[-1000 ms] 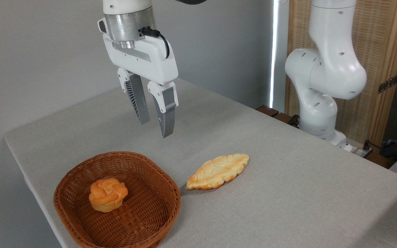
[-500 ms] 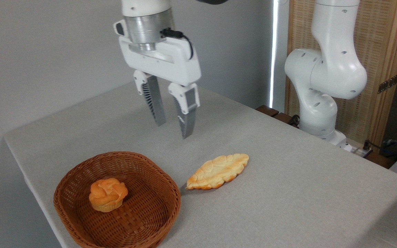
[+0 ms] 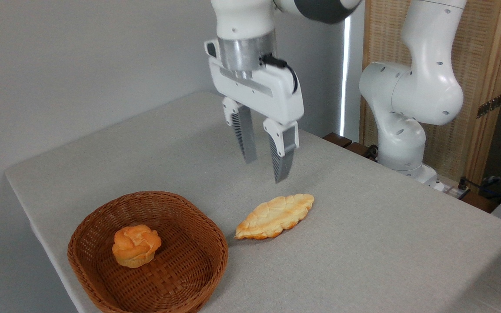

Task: Put bread into the basket
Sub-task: 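Move the open gripper over the flat oval golden bread loaf, then lower the gripper onto the loaf's edge and close on it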

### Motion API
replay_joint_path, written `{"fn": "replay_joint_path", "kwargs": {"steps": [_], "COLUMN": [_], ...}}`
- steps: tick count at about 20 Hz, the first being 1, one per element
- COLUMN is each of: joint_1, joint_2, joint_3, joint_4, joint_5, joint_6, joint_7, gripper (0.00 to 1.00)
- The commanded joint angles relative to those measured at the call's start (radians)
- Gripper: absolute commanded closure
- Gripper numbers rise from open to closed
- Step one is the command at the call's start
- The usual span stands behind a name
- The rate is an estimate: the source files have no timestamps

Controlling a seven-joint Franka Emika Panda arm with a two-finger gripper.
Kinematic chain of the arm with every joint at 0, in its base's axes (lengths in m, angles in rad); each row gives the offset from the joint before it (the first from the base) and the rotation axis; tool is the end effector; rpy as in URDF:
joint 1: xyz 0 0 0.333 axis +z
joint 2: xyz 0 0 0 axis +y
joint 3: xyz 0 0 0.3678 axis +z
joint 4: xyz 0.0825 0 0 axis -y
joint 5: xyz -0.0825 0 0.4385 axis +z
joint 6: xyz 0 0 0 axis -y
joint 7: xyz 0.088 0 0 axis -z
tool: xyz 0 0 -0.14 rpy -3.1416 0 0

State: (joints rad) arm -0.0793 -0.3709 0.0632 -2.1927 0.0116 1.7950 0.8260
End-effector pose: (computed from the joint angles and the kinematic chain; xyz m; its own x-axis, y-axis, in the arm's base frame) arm 0.4732 -0.0037 0.5340 0.6603 -0.7510 -0.0100 -0.7505 -0.6603 0.0281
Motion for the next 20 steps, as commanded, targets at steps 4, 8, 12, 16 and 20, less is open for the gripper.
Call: {"fn": "replay_joint_path", "kwargs": {"steps": [4, 8, 12, 16, 20], "joint_1": [-0.017, -0.017, -0.017, -0.016, -0.016], "joint_2": [-0.043, -0.042, -0.039, -0.029, -0.019], "joint_3": [0.010, 0.012, 0.012, 0.014, 0.014], "joint_4": [-0.140, -0.177, -0.203, -0.242, -0.274], "joint_5": [0.004, 0.005, 0.018, 0.019, 0.088], "joint_6": [0.020, 0.015, 0.014, 0.024, 0.076], "joint_7": [0.056, 0.058, 0.059, 0.059, 0.058], "gripper": [0.00, 0.00, 0.00, 0.00, 0.00]}}
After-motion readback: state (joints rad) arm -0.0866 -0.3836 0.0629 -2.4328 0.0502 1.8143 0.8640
